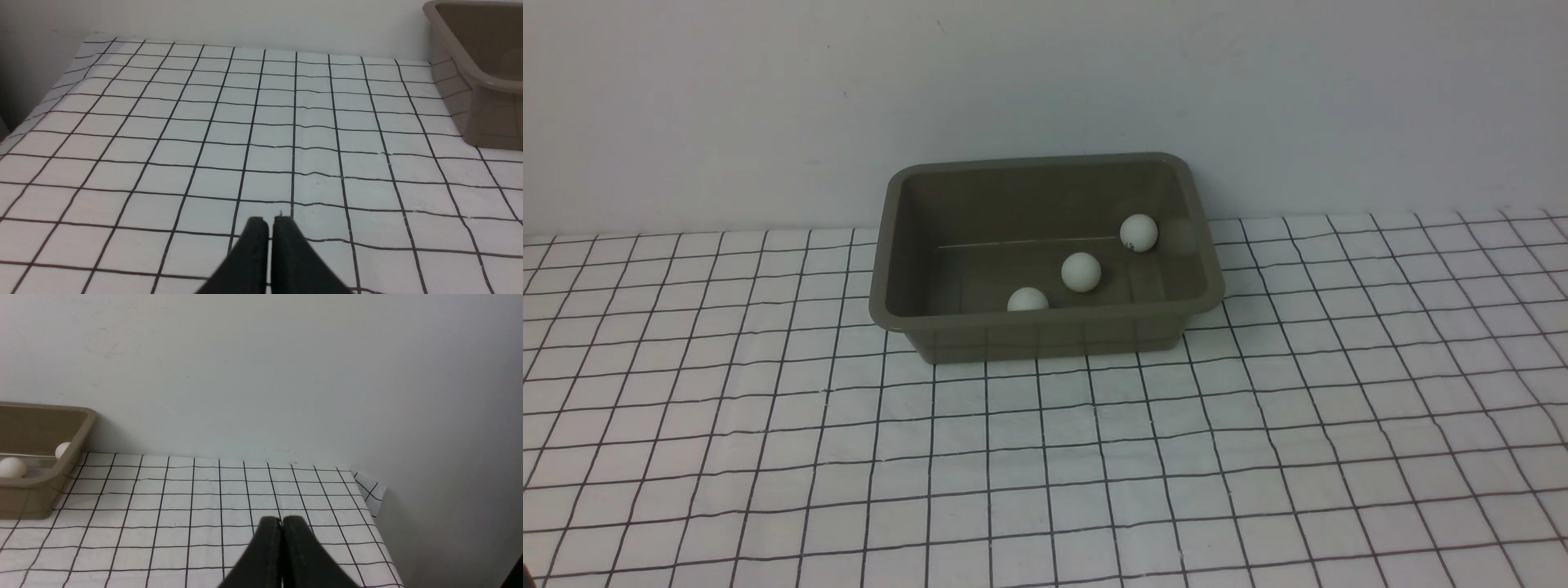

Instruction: Put the table tennis balls into the box on the white checkered tablecloth.

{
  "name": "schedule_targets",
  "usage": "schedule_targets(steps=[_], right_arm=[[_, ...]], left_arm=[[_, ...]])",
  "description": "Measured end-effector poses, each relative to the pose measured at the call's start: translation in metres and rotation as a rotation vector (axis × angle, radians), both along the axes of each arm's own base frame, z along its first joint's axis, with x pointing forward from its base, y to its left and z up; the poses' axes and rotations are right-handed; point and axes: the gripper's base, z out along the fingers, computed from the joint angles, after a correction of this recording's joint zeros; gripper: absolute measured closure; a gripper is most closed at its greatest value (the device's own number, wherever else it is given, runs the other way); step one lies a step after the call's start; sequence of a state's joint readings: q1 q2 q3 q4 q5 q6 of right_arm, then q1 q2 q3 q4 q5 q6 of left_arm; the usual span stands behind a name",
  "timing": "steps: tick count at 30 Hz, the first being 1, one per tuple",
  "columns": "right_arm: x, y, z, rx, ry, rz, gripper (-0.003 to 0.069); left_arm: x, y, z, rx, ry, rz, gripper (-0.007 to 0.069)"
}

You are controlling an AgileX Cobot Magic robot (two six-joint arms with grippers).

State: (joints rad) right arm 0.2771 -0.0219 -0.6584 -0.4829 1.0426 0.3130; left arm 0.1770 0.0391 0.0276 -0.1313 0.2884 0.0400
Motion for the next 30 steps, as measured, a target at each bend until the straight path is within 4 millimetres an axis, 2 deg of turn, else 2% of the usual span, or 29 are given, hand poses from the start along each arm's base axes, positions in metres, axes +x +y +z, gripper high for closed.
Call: schedule_targets(steps=[3, 6, 12, 19, 23, 30], right_arm=[[0.003, 0.01, 0.001, 0.071, -0.086, -0.049, 0.0676], [0.019, 0.021, -0.013, 0.107, -0.147, -0.089, 0.0676], [0.058, 0.032, -0.07, 0.192, -0.176, -0.07, 0.0676], [0.078, 0.035, -0.13, 0.217, -0.132, -0.027, 0.0676], [0.079, 0.036, -0.141, 0.224, -0.102, -0.011, 0.0676], [0.08, 0.043, -0.141, 0.197, -0.081, 0.114, 0.0676]], left_arm=[[0.0, 0.0, 0.0, 0.0, 0.0, 0.0, 0.0629], [0.0, 0.0, 0.0, 0.0, 0.0, 0.0, 0.0629], [0.0, 0.0, 0.0, 0.0, 0.0, 0.0, 0.0629], [0.0, 0.0, 0.0, 0.0, 0.0, 0.0, 0.0629], [0.0, 0.0, 0.0, 0.0, 0.001, 0.0, 0.0629], [0.0, 0.0, 0.0, 0.0, 0.001, 0.0, 0.0629]])
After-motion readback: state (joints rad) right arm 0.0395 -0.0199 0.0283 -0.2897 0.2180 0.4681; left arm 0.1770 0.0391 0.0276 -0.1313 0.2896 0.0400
